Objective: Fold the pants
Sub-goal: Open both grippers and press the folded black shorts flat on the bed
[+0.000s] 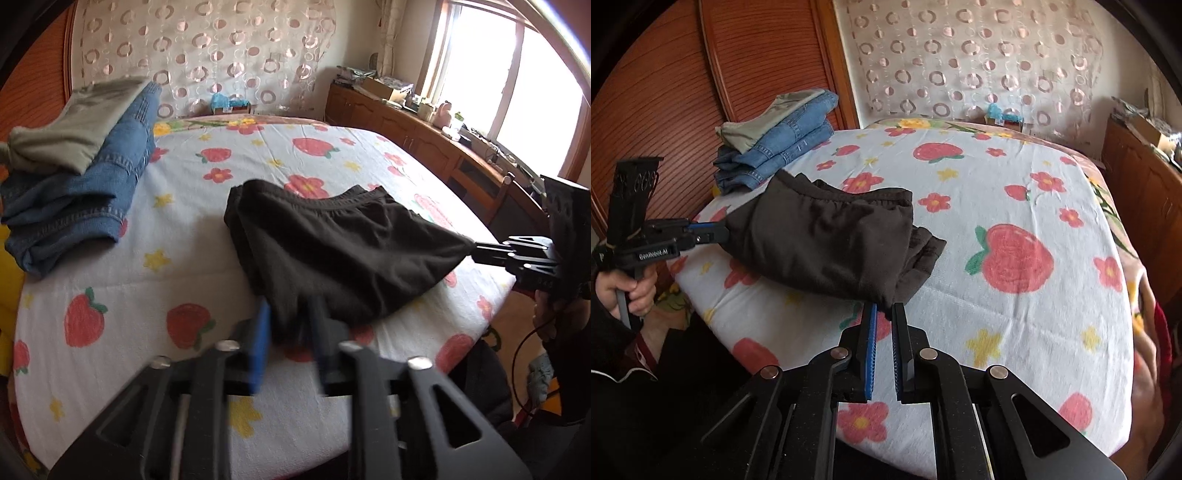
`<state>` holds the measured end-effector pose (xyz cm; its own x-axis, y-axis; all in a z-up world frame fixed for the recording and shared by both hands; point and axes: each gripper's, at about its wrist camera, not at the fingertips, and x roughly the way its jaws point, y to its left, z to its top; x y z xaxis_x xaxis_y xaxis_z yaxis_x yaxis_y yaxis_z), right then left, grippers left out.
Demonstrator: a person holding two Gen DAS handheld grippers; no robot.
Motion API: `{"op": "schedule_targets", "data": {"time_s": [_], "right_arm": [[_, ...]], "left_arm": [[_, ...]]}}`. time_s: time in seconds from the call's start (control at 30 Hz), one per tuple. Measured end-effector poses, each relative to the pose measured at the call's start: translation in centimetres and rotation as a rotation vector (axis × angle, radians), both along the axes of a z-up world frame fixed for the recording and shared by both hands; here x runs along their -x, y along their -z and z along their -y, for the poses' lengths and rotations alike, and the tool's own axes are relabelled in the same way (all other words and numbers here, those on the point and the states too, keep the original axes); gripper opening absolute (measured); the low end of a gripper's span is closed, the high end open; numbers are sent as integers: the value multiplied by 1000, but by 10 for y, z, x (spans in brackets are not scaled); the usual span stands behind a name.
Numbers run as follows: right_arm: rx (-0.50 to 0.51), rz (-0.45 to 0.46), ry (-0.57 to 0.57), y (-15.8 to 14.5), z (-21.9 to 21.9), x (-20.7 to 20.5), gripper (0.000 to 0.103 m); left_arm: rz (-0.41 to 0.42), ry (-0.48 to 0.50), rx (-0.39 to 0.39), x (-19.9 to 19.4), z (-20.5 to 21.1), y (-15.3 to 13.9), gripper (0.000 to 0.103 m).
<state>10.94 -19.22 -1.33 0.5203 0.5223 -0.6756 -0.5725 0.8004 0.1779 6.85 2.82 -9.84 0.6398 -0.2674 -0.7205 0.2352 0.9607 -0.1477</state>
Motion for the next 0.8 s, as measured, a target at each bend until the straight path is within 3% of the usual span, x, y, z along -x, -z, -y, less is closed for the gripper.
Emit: {"op": "schedule_targets", "data": {"time_s": [0.03,0.1,0.23,0.27,0.4,0.6,0.8], "right_arm": [[2,10,7,-2,1,1,6],[-3,24,18,-7,4,4,6],[-23,55,36,-14,4,3,16],[-29,60,39,-16,3,1,17],[-42,64,43,-18,-7,-13,19],[-30,67,44,-16,-33,-50,34],[1,-2,49,1,-57,-95,34]], "left_arm": [[14,-4,5,-1,-1,-2,45],[25,-9,14,-4,-3,-5,50],[28,-15,20,-18,-5,-6,76],[26,-15,17,-22,-5,-5,78],[22,-17,9,-38,-3,-2,78],[40,-39,2,-54,-4,-7,78],[54,-35,-15,-57,-1,-11,78]]}}
